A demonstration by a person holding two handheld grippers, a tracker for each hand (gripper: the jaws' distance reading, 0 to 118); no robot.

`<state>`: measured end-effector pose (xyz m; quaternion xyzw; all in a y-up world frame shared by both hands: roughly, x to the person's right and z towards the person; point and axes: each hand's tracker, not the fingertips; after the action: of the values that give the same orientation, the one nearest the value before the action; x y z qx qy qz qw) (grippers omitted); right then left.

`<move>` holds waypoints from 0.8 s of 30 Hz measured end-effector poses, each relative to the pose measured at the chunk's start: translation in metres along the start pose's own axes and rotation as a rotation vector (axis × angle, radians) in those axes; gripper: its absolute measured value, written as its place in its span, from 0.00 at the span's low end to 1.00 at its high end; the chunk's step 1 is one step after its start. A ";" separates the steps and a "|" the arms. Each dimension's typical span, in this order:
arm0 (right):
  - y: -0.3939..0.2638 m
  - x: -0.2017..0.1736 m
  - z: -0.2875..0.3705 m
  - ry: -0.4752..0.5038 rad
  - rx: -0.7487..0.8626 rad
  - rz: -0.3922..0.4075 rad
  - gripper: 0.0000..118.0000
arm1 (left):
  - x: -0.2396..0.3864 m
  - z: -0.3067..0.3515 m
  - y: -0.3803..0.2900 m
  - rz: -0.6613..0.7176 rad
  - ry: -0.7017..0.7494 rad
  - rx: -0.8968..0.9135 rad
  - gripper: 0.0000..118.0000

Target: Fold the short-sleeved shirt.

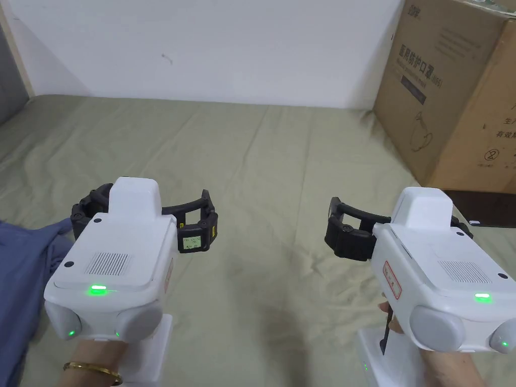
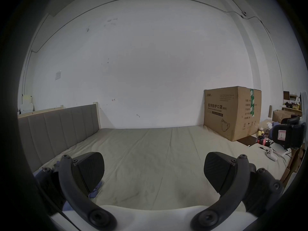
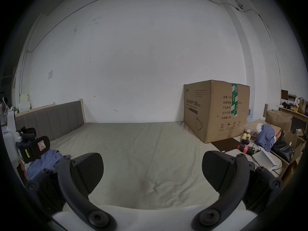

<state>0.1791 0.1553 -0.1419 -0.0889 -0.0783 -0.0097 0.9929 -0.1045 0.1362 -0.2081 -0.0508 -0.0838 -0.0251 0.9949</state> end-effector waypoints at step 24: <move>0.000 0.001 0.005 -0.004 -0.007 0.014 0.98 | 0.007 0.003 0.006 -0.026 -0.013 0.008 1.00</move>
<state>0.1789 0.1557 -0.1372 -0.0931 -0.0795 -0.0030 0.9925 -0.0975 0.1419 -0.2042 -0.0457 -0.0912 -0.0372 0.9941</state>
